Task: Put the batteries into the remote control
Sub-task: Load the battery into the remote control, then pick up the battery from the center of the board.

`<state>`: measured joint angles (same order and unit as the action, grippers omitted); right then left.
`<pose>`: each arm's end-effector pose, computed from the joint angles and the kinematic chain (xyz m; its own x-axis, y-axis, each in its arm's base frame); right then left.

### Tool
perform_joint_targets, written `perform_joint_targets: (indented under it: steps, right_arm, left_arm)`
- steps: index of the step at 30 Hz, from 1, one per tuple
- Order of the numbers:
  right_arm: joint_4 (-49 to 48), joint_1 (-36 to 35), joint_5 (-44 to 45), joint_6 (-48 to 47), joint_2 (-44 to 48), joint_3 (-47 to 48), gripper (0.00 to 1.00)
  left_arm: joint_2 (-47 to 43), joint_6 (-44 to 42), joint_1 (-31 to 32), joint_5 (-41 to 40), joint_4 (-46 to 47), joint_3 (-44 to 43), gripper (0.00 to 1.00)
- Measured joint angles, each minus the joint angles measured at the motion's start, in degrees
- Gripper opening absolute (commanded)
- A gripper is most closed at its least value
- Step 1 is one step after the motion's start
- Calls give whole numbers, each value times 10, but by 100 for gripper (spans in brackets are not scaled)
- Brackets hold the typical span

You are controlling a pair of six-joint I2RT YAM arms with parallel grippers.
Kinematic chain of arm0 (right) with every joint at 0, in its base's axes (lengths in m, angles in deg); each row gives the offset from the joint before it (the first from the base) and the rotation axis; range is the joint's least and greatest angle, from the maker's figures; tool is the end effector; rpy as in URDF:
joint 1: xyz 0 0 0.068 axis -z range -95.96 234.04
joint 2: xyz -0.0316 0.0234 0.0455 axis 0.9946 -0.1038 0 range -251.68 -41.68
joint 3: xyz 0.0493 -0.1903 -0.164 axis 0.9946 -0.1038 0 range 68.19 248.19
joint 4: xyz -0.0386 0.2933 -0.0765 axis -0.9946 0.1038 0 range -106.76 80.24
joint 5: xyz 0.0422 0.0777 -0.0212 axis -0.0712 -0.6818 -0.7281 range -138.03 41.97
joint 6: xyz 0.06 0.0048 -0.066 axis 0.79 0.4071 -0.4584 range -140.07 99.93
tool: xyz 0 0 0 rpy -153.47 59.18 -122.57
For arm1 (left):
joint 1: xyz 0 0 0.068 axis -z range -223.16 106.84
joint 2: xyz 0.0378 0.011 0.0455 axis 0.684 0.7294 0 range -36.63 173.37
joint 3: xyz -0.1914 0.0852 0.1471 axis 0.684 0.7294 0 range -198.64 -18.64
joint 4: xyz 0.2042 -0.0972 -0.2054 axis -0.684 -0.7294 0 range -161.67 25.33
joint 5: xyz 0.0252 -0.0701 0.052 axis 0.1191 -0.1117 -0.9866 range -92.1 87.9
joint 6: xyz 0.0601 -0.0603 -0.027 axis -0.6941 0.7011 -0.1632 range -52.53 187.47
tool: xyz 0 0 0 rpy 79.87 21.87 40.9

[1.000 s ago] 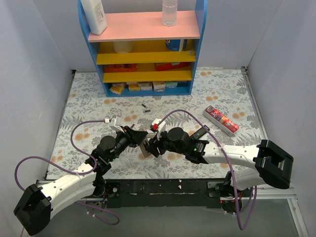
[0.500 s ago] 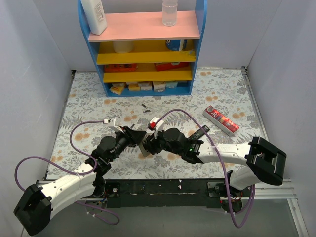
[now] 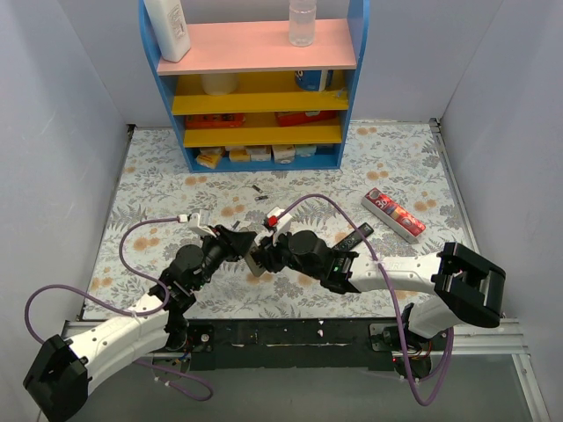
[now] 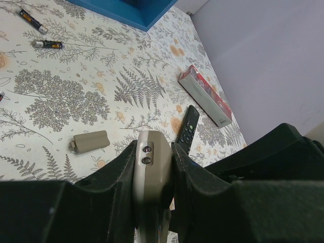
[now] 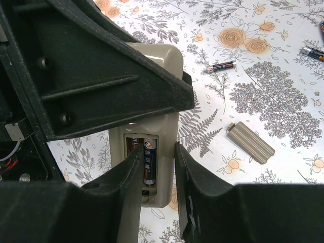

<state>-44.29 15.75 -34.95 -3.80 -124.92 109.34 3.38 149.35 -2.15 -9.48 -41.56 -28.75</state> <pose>0.1625 0.3596 0.1693 -0.3201 -0.0663 -0.9450 -0.7649 0.6067 0.2166 0.2072 -0.1666 0.1606 -0.5615 -0.8128 -0.1553 -0.0100 0.1943 -0.9809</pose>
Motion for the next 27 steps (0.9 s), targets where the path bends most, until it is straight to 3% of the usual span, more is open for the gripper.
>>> perform_joint_targets:
  steps: [2,10,19,27]
  right_arm:
    - [-3,-1,3,3,0,0,32]
    - [12,5,-14,-18,3,5,58]
    - [107,90,-76,-69,8,69,65]
    - [188,195,-153,-142,-115,195,67]
  left_arm:
    - [-8,0,0,-5,-5,0,0]
    - [-23,2,1,-45,-59,-7,0]
    - [-61,20,1,-203,-300,-102,0]
    - [-96,3,1,-260,-430,-207,2]
